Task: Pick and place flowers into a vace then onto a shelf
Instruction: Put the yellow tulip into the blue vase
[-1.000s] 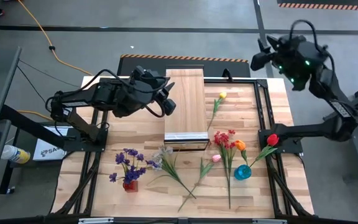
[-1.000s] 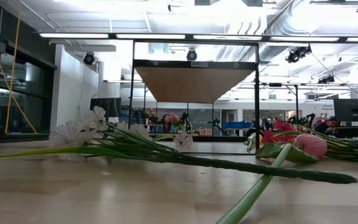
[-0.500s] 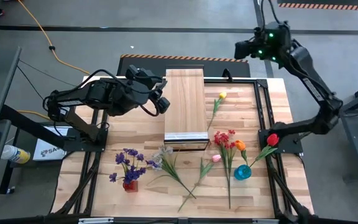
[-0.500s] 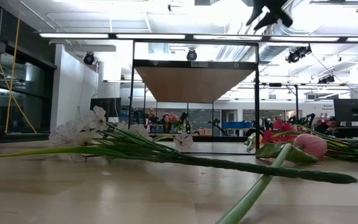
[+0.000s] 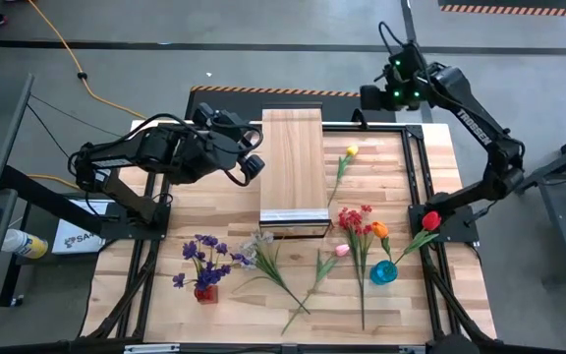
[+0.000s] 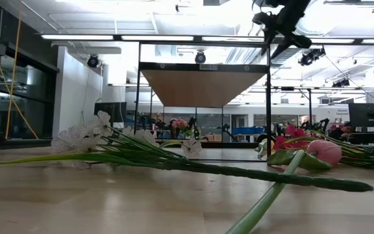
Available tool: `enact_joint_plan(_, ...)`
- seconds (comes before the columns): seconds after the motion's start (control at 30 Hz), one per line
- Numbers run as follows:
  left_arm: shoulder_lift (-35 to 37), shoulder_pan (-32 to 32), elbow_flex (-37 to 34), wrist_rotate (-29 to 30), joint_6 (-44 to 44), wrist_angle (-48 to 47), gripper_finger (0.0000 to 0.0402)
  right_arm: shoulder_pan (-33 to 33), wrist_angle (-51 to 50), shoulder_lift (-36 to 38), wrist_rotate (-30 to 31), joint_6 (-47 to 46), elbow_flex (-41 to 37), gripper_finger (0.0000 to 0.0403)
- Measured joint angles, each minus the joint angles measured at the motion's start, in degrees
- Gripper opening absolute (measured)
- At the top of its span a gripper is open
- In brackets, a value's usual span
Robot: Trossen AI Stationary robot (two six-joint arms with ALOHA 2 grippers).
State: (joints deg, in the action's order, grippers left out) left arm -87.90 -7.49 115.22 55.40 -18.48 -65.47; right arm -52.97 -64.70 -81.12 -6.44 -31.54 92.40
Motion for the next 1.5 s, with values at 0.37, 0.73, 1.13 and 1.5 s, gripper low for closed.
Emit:
enact_joint_plan(0.37,0.00,0.00,0.00,0.28,-0.02,-2.11,0.0138,7.41,-5.51,0.06,2.33,-6.81,-4.39,0.0142)
enact_joint_plan(0.73,0.00,0.00,0.00,0.26,0.15,-3.07,0.0138,7.98,3.57,0.07,0.92,-16.40,-20.94,0.0142)
enact_joint_plan(1.13,-0.02,0.00,0.00,0.21,-0.02,-5.68,0.0138,9.43,16.53,0.07,-3.15,-24.58,-28.72,0.0142)
enact_joint_plan(1.5,-0.02,0.00,0.00,0.19,0.10,-5.64,0.0138,12.35,24.88,0.07,-3.62,-30.06,-36.06,0.0141)
